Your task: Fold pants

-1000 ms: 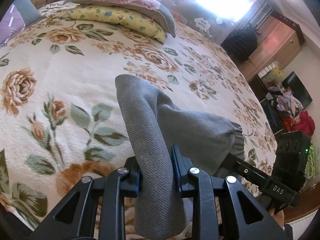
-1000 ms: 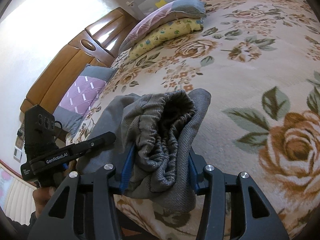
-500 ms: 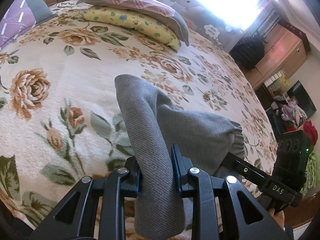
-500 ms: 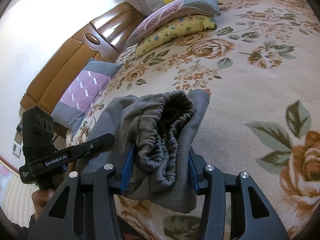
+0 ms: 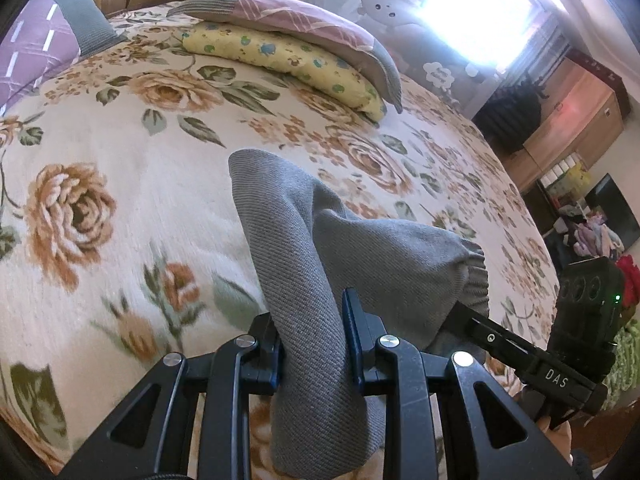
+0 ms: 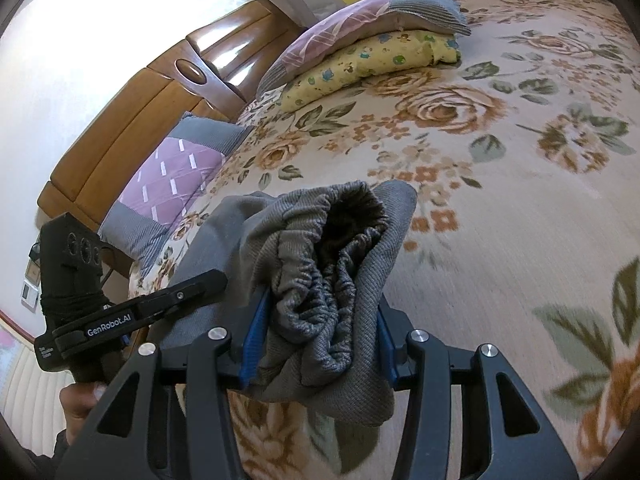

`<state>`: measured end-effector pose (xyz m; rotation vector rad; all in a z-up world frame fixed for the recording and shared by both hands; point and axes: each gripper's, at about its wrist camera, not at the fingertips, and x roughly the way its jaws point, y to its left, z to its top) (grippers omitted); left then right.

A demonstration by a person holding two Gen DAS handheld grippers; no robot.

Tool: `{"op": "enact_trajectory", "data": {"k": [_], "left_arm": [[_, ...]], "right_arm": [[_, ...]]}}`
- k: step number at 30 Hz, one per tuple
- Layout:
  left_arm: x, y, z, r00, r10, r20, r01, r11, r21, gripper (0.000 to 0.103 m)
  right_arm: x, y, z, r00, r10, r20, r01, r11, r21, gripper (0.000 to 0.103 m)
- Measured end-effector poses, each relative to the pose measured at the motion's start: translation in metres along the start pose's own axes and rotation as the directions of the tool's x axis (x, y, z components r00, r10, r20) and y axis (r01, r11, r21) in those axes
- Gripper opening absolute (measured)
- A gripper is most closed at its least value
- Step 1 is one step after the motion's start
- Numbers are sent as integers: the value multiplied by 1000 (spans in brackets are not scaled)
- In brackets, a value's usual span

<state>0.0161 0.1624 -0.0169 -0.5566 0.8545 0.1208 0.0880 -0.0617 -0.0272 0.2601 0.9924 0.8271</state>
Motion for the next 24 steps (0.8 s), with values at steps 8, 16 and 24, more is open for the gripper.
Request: {"op": "enact_trajectory", "data": {"k": [8, 16, 24], "left_arm": [[23, 4, 17, 1000, 2, -11, -1, 1000, 11, 25], [37, 18, 10, 999, 3, -44, -3, 1000, -13, 25], [38, 34, 3, 998, -1, -56, -2, 999, -49, 31]], "right_arm": [[23, -9, 19, 1000, -14, -6, 14, 1000, 18, 49], [40, -28, 20, 999, -22, -41, 24, 998, 53, 49], [48, -37, 18, 995, -79, -67, 82, 995, 50, 62]]}}
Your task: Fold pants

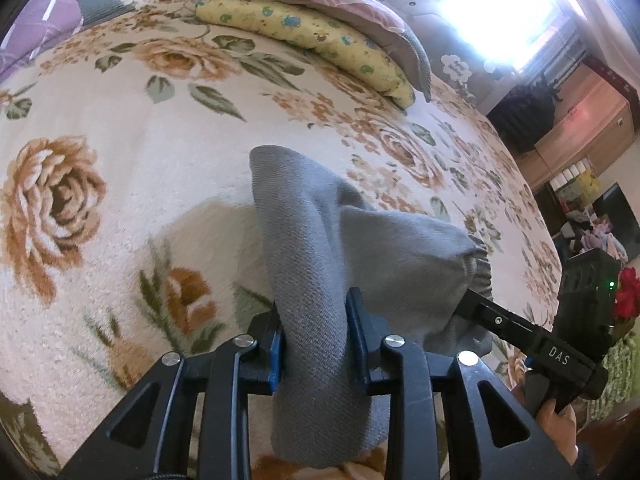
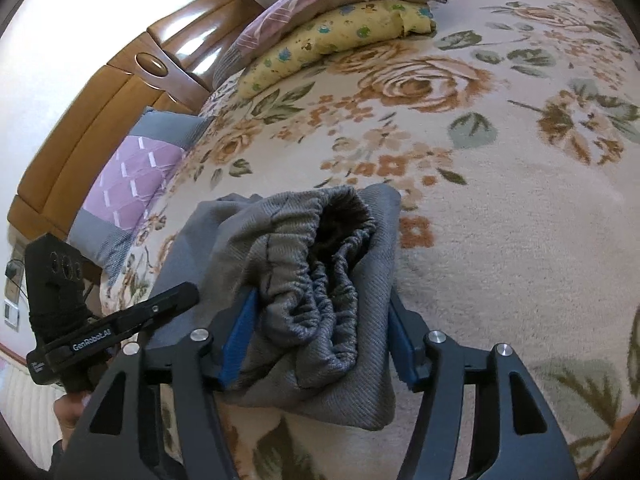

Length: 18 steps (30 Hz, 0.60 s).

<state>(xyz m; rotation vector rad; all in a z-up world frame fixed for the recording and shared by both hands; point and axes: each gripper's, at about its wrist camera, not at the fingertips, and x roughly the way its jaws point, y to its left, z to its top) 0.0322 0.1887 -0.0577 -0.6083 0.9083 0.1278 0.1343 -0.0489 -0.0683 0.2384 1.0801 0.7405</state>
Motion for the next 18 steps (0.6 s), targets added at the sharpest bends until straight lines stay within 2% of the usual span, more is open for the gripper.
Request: {"op": "enact_trajectory", "data": {"k": [5, 10, 18], "left_arm": [[3, 8, -4, 1000, -1, -8, 1, 1000, -7, 34], [5, 11, -8, 1000, 4, -15, -4, 1000, 2, 38], [-6, 2, -10, 999, 42, -7, -42, 999, 32, 38]], "right_arm": [[3, -3, -1, 999, -36, 4, 36, 999, -23, 65], [7, -13, -3, 998, -67, -1, 67, 998, -13, 74], [4, -16, -5, 997, -74, 2, 74, 997, -11, 76]]}}
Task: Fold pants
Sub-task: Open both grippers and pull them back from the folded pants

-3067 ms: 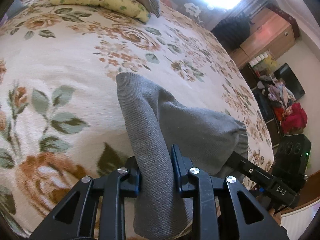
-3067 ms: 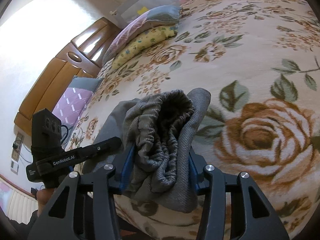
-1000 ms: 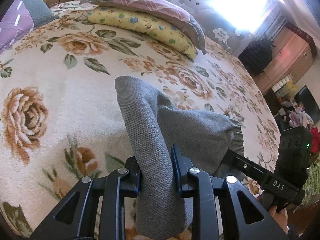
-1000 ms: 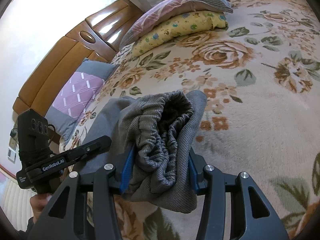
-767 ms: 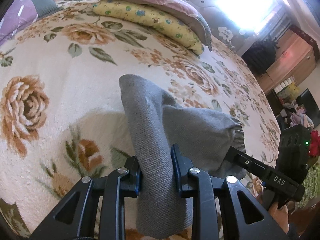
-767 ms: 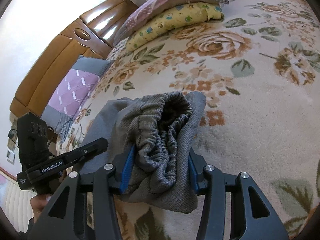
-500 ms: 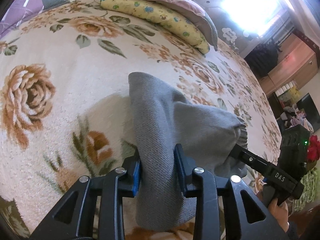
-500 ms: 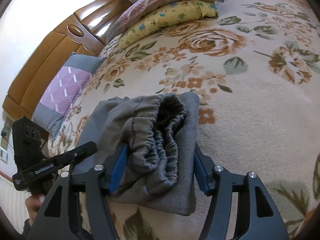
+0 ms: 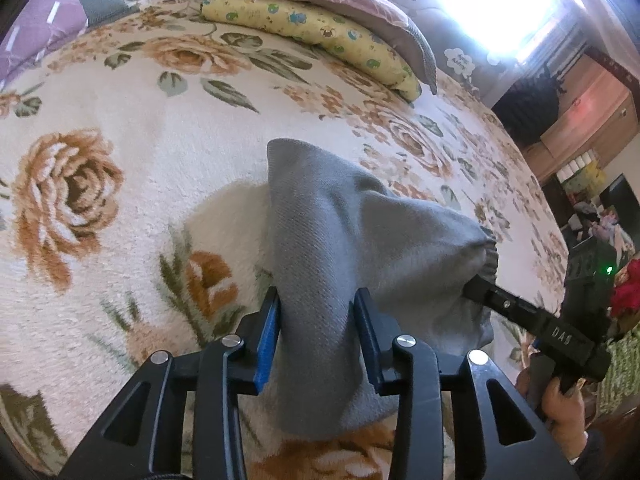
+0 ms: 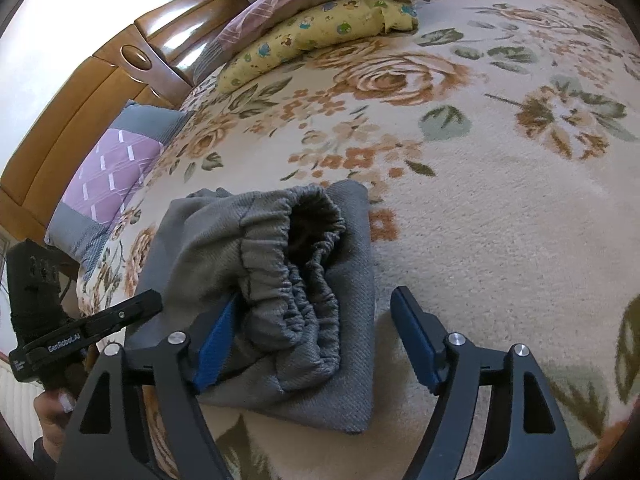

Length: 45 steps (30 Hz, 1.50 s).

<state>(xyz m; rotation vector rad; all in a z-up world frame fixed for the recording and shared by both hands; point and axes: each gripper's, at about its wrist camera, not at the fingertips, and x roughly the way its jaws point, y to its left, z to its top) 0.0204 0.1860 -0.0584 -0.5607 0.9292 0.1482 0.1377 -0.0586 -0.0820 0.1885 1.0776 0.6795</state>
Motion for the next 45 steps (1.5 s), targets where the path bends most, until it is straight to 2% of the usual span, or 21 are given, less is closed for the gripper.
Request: {"op": "enact_trajectory", "data": {"k": [7, 10, 12, 14, 20, 30, 36, 45], "left_arm": [[-16, -4, -7, 1000, 14, 8, -14, 1000, 12, 39], [-24, -6, -10, 1000, 13, 15, -14, 1000, 16, 39], [-28, -8, -13, 1000, 19, 19, -20, 1000, 23, 42], [-32, -11, -15, 999, 25, 25, -26, 999, 32, 43], [-45, -18, -22, 998, 39, 40, -41, 998, 53, 47], [-59, -28, -33, 996, 64, 60, -68, 995, 76, 52], [-66, -37, -40, 992, 94, 79, -103, 988, 113, 60], [-75, -46, -46, 984, 142, 111, -157, 976, 147, 69]], "right_arm": [[-20, -1, -2, 999, -8, 34, 7, 1000, 21, 76], [-34, -5, -3, 997, -44, 61, 41, 998, 50, 77], [-43, -9, -4, 997, -11, 71, 6, 997, 79, 77], [-50, -7, -4, 997, -9, 78, 4, 997, 71, 77], [-68, 13, -9, 996, 17, 92, -19, 1000, 20, 77], [-77, 36, -24, 998, 24, 58, -20, 997, -72, 77], [-74, 54, -36, 1000, -9, 8, 11, 974, -228, 83], [-72, 58, -40, 999, -32, -25, 22, 948, -317, 88]]}}
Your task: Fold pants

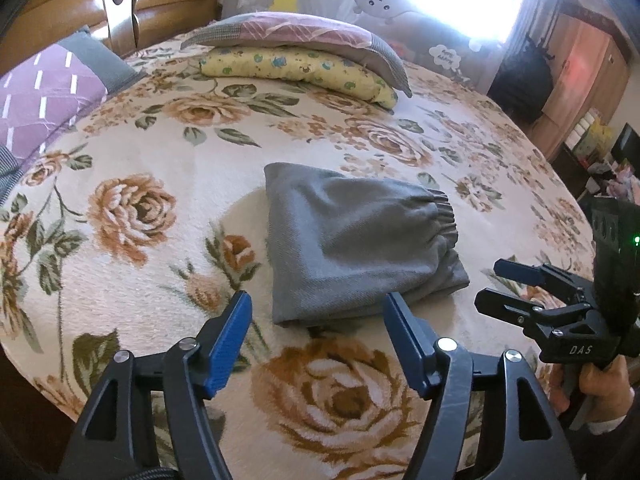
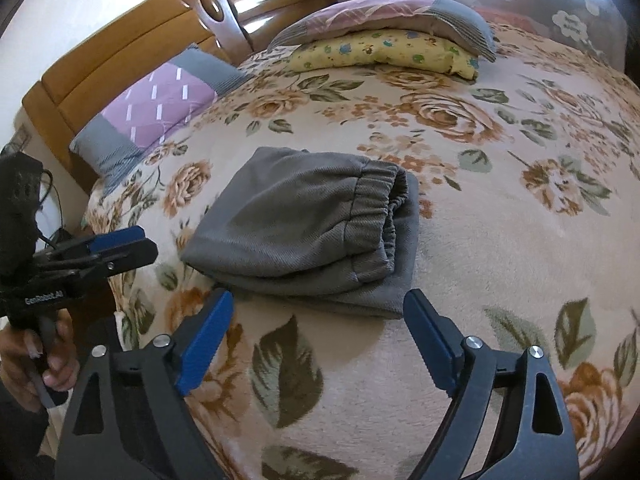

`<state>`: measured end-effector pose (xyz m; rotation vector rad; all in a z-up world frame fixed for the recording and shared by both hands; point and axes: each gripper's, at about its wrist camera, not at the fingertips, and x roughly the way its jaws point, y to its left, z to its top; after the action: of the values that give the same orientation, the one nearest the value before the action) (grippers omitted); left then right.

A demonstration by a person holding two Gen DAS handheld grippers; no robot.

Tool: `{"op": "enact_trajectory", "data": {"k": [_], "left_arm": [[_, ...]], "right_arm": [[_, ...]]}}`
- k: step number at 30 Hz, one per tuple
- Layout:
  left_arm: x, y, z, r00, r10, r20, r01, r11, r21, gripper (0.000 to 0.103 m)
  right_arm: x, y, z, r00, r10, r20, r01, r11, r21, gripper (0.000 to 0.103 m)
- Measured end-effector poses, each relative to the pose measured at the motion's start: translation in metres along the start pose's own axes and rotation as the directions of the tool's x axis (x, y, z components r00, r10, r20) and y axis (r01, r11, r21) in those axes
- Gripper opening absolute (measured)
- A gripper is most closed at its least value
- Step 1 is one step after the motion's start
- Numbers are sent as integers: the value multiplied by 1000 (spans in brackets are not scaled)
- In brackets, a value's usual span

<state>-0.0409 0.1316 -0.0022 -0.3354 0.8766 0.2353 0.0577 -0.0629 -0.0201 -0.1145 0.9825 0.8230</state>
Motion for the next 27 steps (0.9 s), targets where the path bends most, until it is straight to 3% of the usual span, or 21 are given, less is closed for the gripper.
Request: {"op": "enact_trajectory", "data": {"k": [11, 27], "left_arm": [[-4, -5, -3, 997, 81, 9, -81, 996, 31, 80], [-13, -10, -5, 990, 135, 34, -137, 989, 59, 81]], "right_arm": [[1, 6, 3, 1000, 13, -22, -14, 997, -74, 93], [-5, 19, 9, 999, 40, 1, -40, 990, -134, 95]]}}
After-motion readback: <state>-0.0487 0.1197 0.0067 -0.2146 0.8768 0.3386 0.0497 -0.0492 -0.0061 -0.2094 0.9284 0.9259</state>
